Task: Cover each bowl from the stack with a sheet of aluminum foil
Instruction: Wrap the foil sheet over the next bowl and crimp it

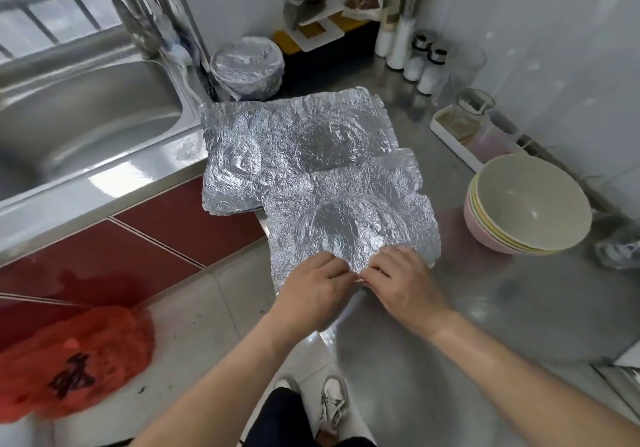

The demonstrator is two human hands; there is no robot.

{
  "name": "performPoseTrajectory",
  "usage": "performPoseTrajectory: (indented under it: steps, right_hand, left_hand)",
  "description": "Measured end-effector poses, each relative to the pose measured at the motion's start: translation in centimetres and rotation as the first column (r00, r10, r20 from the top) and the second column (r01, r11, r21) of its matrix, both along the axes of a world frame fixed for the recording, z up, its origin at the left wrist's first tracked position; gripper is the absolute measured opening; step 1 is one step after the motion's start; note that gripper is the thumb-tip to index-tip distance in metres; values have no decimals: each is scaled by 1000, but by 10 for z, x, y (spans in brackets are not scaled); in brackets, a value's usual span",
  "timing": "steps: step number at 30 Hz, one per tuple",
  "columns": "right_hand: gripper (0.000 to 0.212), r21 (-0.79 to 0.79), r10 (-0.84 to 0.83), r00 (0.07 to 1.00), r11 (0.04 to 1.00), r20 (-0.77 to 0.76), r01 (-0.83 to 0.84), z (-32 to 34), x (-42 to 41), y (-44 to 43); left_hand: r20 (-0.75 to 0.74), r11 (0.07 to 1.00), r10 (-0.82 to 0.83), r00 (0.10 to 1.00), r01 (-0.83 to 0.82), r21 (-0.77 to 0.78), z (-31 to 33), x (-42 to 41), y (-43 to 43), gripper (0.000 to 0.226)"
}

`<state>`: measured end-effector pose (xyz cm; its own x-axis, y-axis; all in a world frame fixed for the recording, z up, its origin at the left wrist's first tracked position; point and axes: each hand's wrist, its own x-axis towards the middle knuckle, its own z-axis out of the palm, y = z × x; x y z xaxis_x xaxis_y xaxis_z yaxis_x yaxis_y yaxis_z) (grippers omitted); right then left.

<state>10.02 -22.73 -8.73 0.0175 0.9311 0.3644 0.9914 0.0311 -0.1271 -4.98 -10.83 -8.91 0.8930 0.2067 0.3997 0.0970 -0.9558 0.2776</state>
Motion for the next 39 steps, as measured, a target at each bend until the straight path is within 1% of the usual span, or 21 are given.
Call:
performPoseTrajectory:
  steps: [4,7,11,12,15,18,20,22,24,27,31,34,35,37,39]
  right_hand:
    - [14,-35,101,995,994,-12,-102,0,11,3]
    - [19,-89,187,982,979,39,-183,2,19,2]
    - [23,-114,254,963,963,90,-243,10,31,3]
    - [24,-132,260,962,960,88,-247,12,34,4]
    - [28,-224,235,969,951,82,-212,18,41,4]
    - [28,-295,121,990,951,70,-95,26,42,-1]
    - [30,-314,20,996,949,87,8,31,32,-5]
    - [28,-279,-38,996,959,82,59,33,15,-7]
    - [16,-227,-36,998,973,53,47,32,-1,-9]
    - [24,-186,-27,999,982,27,32,27,-8,-11]
    - [24,-158,12,1000,987,9,-10,20,-2,-11]
    - [24,-132,43,999,991,30,-39,21,4,-11]
    - [24,-131,48,998,990,30,-44,22,7,-11]
    - [23,-152,55,998,987,16,-52,22,13,-11]
    - [22,-223,41,998,974,-46,-50,21,22,-13]
  left_hand:
    - [-25,1000,-15,1000,15,-11,-3,2,-3,27]
    - [-29,1000,-24,999,23,-13,-6,4,-9,27]
    - [-56,998,11,998,-14,-62,-6,8,-17,7]
    - [-66,995,22,998,-28,-96,-4,9,-20,7]
    - [-86,982,11,996,-27,-186,5,7,-24,22]
    - [-94,981,-13,996,-6,-195,11,0,-13,30]
    - [-122,979,-28,992,3,-204,12,-5,-6,32]
    - [-143,979,-43,989,13,-203,10,-7,-4,32]
    - [-153,981,-48,987,18,-191,9,-5,-5,31]
    - [-141,989,-17,990,-4,-150,6,-3,-8,30]
    - [-108,998,-22,994,16,-53,3,-1,-10,31]
    - [-57,999,-29,998,30,14,-1,5,-16,44]
    - [-49,999,-17,999,19,31,-4,8,-19,42]
    - [-40,998,36,999,-34,45,-8,13,-26,30]
    - [-58,995,97,994,-98,-11,-10,18,-35,23]
